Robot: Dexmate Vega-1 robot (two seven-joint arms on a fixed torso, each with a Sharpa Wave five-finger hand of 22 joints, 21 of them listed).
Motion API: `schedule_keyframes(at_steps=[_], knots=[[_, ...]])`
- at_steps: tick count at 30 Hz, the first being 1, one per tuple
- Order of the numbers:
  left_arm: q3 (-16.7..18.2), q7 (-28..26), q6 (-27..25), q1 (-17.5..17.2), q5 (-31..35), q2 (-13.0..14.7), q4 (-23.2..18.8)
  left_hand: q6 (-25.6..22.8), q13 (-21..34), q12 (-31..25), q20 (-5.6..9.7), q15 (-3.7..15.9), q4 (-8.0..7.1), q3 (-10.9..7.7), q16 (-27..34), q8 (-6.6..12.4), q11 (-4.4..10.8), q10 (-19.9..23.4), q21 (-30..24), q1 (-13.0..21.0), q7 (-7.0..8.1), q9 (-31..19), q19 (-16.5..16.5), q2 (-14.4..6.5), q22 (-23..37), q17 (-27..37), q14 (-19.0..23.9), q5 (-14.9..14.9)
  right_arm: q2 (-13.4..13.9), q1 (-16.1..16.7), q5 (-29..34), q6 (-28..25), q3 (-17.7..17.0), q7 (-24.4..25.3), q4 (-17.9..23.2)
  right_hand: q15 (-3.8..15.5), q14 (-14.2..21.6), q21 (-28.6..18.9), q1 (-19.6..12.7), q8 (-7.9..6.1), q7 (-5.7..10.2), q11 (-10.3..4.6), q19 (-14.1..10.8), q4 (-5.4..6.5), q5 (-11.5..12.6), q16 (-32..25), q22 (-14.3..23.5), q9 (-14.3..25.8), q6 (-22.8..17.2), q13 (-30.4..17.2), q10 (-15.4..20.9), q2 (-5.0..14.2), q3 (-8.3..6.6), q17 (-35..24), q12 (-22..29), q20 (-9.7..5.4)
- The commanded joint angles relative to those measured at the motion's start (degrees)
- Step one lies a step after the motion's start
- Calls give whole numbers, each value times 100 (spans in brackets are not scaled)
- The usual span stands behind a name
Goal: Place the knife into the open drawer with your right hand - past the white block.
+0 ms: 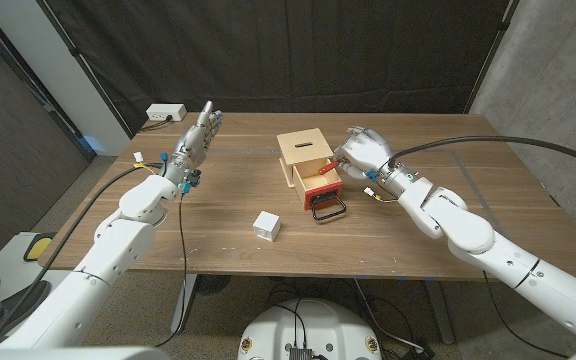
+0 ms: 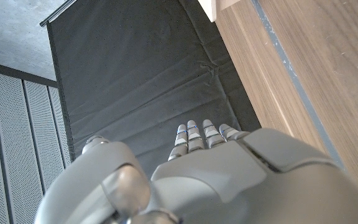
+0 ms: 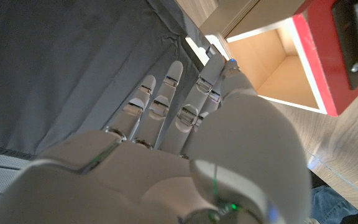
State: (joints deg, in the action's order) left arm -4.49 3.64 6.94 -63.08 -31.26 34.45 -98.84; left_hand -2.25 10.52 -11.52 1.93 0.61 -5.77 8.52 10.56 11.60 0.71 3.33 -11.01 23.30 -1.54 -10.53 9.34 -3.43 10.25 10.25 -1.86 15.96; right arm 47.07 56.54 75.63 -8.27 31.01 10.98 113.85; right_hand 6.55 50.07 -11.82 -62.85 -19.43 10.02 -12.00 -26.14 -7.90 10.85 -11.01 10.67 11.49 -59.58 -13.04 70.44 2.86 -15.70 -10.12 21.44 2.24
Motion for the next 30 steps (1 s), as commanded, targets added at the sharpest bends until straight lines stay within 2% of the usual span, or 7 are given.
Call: schedule_keyframes(at_steps=[1,10,16,30], knots=[[-19,296,151,238,-95,41,357,-8,25,0,70,1,-1,59,9,-23,15,-38,-34,27,10,-25,202,-42,26,11,-29,4,-537,-465,524,-354,514,543,-501,542,12,39,-1,-103,244,0,84,-12,-7,16,18,149,-505,-13,64,5,-59,-16,-21,3],[5,365,208,315,-107,91,450,-12,25,-1,63,3,-1,71,11,-22,1,-38,-35,30,15,-25,212,-46,26,11,-28,2,-466,-612,444,-287,657,905,-803,567,-34,102,-8,-96,241,9,333,-16,-27,28,25,115,-493,-30,60,40,-130,-38,-38,30],[16,357,166,306,-114,130,442,-14,24,-2,69,6,-2,78,10,-21,6,-37,-36,33,14,-25,217,-49,26,11,-31,1,-420,-628,305,-224,721,1272,-1025,560,-57,132,11,-101,240,12,532,-8,-38,27,30,92,-497,-46,27,51,-171,-55,-59,-40],[46,329,114,223,-121,186,354,-20,25,-5,72,9,-4,96,12,-20,0,-31,-37,37,10,-25,230,-57,26,11,-29,-3,-346,-667,191,-165,896,1338,-1202,562,-54,132,16,-104,242,10,650,-8,-40,7,35,75,-496,-62,-25,61,-211,-85,-83,-108]])
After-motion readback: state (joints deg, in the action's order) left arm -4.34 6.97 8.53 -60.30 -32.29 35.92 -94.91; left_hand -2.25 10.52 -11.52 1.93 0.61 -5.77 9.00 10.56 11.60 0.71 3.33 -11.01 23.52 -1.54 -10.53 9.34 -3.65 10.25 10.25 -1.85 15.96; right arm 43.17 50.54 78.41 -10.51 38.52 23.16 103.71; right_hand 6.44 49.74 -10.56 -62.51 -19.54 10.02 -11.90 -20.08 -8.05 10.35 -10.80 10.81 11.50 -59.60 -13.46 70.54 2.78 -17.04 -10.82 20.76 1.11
